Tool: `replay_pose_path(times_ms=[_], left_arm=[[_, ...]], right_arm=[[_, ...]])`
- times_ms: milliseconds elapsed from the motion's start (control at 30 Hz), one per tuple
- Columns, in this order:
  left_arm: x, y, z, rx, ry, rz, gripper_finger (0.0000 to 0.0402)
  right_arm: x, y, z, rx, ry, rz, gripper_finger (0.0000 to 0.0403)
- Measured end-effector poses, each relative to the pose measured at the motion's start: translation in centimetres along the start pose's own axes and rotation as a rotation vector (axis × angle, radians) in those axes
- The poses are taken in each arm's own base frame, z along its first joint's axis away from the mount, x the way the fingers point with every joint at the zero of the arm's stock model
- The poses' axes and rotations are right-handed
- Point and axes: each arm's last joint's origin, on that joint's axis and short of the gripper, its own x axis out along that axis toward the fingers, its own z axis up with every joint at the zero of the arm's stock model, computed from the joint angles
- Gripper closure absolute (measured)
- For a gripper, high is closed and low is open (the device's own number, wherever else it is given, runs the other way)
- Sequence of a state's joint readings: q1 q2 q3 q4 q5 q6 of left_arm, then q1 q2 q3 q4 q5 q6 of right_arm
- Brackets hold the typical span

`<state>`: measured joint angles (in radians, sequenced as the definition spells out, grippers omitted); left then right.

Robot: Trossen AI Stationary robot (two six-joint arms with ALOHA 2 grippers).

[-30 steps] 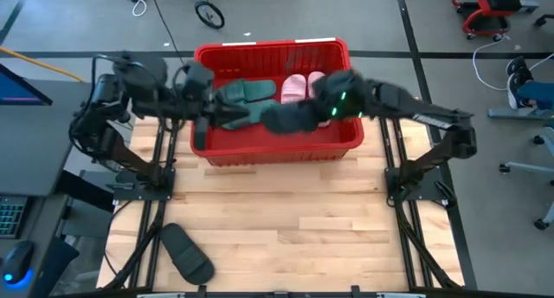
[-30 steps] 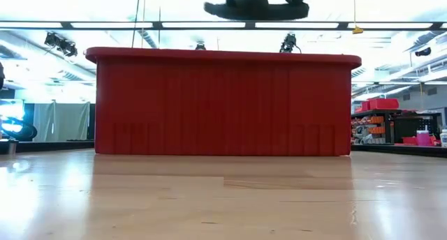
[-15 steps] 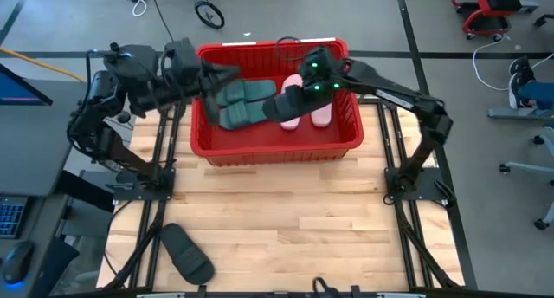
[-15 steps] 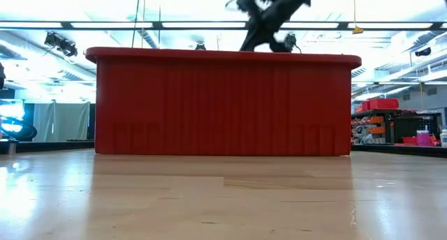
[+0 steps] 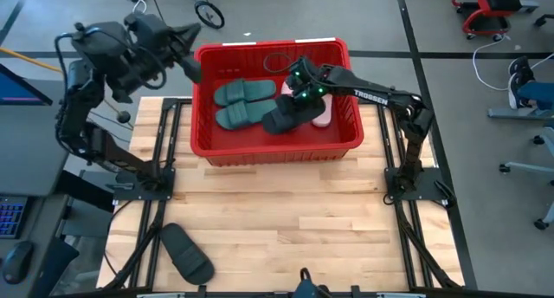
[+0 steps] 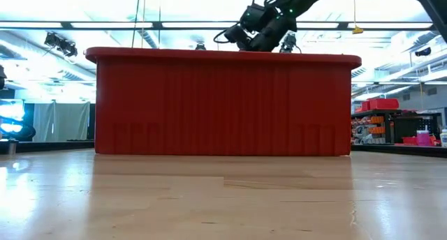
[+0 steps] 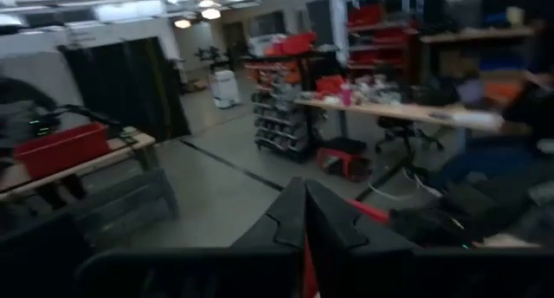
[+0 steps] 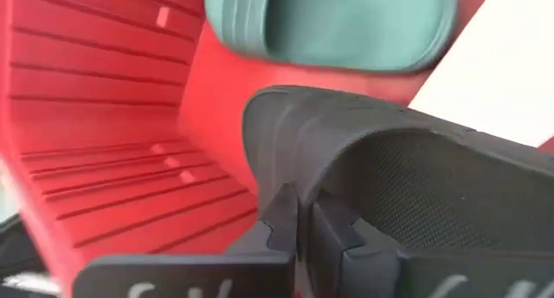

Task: Pick and place slides into bin
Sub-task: Put the right black slide into the red container

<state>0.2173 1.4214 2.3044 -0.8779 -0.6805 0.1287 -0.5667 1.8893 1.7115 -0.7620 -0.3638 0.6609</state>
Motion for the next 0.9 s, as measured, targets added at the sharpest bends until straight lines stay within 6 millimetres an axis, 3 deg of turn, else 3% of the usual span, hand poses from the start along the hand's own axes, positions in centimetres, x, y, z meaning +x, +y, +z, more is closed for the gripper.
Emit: replay_pose_path(times_ms=[167, 400, 567, 900], left_arm=[[-0.3, 1.9, 0.2, -0.001, -0.014, 0.091, 0.0397], [-0.2, 3.6, 0.4, 0.118, -0.015, 0.19, 0.0374], [-0.7, 4.7, 0.4, 0.181, -0.011, 0.232, 0.038], [-2.2, 6.1, 0.7, 0.249, -0.017, 0.282, 0.0393]], right_arm=[[-0.2, 0.2, -0.7, 0.072, 0.095, 0.046, 0.0394], [0.0, 2.6, -4.6, 0.124, 0.227, -0.044, 0.0386], [1.0, 4.0, -6.7, 0.136, 0.221, -0.095, 0.0393], [5.4, 0.4, -9.0, 0.337, 0.225, -0.167, 0.0389]])
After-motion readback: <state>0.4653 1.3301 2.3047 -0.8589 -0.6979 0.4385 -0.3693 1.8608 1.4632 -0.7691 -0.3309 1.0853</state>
